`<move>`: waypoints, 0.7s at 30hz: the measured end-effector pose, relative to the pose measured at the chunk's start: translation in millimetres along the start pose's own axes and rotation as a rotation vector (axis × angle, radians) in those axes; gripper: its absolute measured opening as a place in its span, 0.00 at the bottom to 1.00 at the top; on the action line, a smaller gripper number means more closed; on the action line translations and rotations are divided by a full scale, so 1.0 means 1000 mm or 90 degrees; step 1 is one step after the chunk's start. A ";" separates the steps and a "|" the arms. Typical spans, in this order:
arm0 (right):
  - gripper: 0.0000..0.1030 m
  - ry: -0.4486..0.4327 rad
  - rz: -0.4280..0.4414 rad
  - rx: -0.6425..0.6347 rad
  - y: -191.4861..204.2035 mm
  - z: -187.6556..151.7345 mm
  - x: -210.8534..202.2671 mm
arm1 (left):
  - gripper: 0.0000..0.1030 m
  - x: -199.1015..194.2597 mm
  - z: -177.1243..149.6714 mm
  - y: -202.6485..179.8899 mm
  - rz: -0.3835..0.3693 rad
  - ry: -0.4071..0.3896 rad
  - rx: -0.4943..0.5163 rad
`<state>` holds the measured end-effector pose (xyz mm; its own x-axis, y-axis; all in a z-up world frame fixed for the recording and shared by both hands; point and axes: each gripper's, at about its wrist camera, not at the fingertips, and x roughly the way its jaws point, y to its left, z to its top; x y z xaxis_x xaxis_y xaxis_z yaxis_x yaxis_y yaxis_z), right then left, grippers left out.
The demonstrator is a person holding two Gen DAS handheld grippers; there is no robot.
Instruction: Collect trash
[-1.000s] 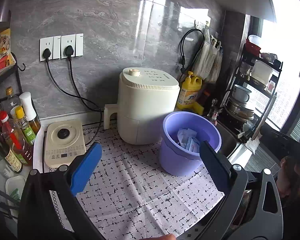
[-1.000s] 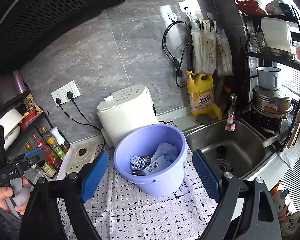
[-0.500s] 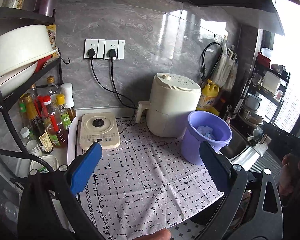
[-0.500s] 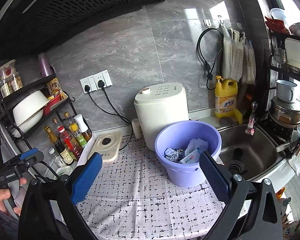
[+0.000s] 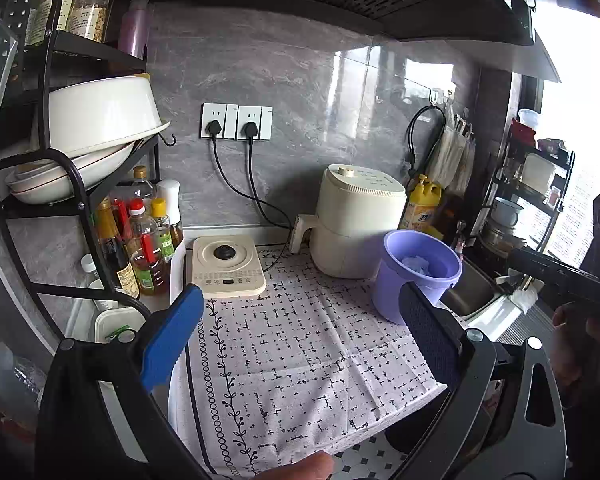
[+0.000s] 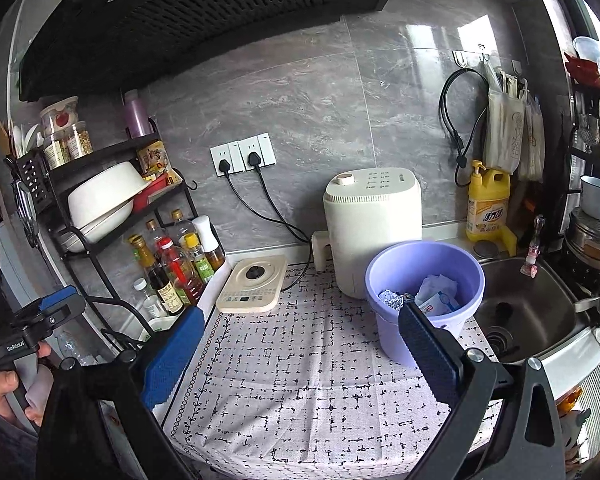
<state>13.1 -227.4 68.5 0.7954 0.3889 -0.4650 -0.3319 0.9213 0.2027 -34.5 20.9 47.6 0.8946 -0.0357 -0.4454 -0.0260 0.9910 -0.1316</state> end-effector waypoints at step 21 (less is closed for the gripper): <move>0.93 -0.004 0.012 0.005 0.010 -0.016 -0.013 | 0.94 -0.021 0.006 -0.004 0.008 -0.013 0.011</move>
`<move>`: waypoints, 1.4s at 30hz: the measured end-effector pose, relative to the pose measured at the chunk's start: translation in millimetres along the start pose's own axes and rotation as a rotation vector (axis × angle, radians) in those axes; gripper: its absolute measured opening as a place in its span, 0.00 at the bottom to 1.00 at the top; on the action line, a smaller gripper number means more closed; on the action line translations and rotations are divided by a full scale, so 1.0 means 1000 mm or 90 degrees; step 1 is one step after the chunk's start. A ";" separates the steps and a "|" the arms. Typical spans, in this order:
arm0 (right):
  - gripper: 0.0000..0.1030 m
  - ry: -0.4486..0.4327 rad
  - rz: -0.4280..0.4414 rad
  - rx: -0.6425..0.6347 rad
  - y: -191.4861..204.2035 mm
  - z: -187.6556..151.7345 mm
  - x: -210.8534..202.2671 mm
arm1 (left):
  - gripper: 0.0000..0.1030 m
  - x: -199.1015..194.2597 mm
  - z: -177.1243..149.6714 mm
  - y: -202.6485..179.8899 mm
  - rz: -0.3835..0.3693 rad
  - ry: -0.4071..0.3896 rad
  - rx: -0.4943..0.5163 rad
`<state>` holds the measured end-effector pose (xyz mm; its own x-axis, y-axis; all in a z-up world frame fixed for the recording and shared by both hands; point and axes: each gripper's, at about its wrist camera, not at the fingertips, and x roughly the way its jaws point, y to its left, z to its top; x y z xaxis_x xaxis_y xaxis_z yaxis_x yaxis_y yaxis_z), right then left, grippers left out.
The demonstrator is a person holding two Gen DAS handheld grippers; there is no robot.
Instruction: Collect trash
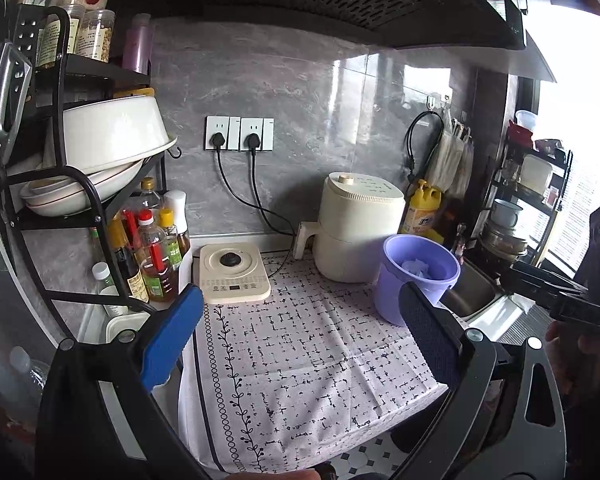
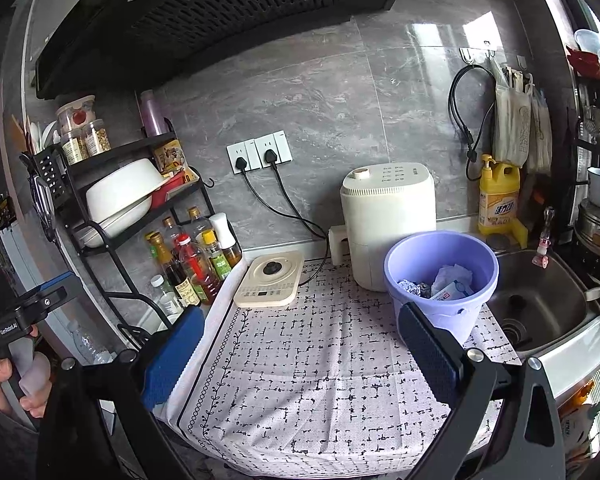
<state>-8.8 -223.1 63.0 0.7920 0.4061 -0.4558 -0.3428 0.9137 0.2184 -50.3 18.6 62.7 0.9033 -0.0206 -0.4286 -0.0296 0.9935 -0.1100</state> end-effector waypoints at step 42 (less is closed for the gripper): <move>0.93 0.007 0.002 -0.006 0.003 -0.002 0.020 | 0.94 0.012 -0.005 0.013 0.020 0.006 -0.029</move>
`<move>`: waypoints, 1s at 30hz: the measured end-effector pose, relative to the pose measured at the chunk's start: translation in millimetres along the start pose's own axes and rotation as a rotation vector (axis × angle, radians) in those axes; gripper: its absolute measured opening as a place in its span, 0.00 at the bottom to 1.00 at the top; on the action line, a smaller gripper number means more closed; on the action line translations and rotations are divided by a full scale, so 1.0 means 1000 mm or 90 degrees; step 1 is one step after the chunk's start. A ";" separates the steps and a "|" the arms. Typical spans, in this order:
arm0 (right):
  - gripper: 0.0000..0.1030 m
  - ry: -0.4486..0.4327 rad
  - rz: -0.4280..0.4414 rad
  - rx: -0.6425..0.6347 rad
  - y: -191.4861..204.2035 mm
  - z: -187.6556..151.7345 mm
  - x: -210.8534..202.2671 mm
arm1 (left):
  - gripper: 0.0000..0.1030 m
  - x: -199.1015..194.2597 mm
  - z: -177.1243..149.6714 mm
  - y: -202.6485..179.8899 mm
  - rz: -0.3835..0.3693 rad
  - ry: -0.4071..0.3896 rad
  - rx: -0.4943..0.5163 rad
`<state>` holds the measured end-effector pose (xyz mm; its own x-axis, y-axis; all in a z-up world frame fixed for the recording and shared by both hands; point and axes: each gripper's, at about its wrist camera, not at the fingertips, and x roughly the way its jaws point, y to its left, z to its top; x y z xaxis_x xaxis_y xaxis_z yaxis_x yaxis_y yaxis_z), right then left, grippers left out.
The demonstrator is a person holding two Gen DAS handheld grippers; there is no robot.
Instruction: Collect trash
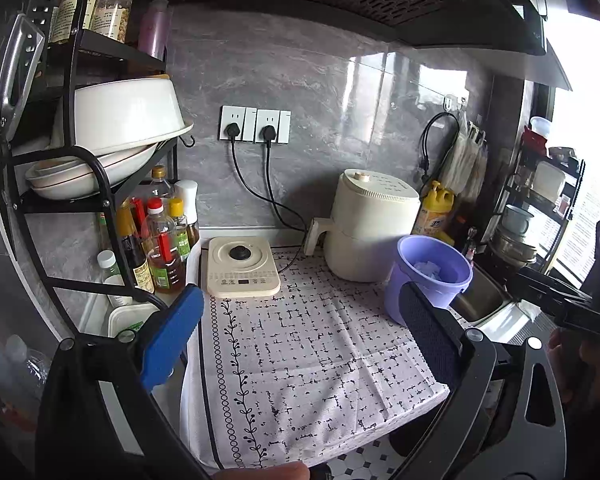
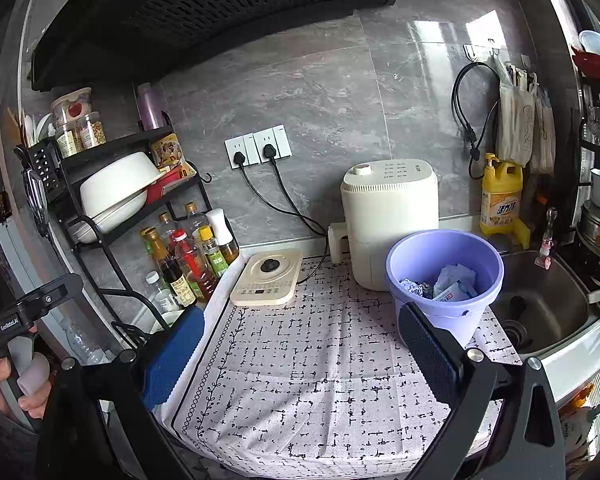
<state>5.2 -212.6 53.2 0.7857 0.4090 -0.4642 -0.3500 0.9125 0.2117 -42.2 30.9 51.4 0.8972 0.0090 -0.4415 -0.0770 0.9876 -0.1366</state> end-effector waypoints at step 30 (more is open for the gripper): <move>0.93 0.005 -0.041 -0.004 -0.003 -0.004 -0.002 | 0.94 0.031 -0.013 -0.007 -0.055 0.006 -0.007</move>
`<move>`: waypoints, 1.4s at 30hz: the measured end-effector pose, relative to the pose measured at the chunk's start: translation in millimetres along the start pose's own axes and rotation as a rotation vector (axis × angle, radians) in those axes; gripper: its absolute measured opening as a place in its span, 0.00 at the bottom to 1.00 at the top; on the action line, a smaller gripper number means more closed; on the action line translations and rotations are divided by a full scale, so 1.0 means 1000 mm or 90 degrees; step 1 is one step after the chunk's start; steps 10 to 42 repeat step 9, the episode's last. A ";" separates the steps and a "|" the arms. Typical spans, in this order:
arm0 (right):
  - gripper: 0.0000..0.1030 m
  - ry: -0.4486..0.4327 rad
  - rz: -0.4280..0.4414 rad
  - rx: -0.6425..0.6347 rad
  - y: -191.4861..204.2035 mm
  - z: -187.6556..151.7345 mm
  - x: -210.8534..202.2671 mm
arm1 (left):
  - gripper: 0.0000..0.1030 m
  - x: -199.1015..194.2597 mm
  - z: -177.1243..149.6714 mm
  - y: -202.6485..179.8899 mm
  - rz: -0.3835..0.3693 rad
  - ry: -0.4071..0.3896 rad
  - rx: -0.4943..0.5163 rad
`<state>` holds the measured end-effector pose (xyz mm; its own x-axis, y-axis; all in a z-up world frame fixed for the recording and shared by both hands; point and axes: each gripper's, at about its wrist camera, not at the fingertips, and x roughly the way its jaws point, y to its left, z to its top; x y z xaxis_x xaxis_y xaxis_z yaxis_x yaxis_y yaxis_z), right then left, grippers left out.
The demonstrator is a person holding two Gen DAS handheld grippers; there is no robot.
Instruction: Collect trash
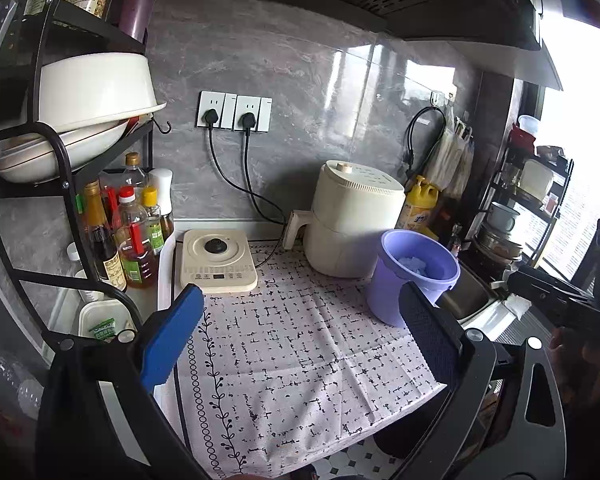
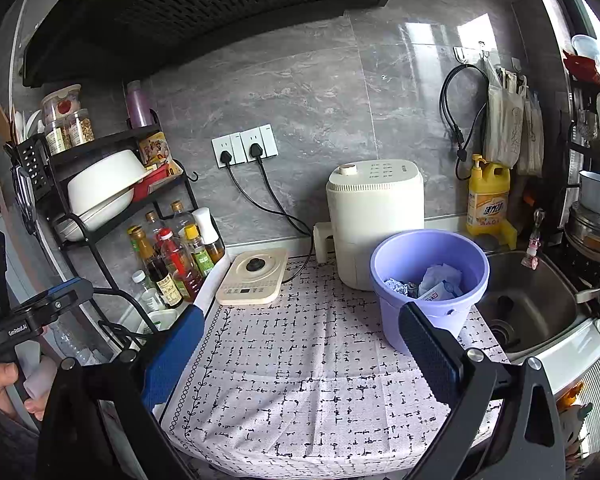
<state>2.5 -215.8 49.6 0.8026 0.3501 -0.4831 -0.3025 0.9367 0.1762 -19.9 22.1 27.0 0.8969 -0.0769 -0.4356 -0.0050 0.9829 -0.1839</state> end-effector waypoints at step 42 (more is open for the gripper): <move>0.93 0.046 -0.036 -0.045 -0.006 -0.012 0.026 | 0.94 0.014 -0.011 0.006 0.010 -0.048 -0.047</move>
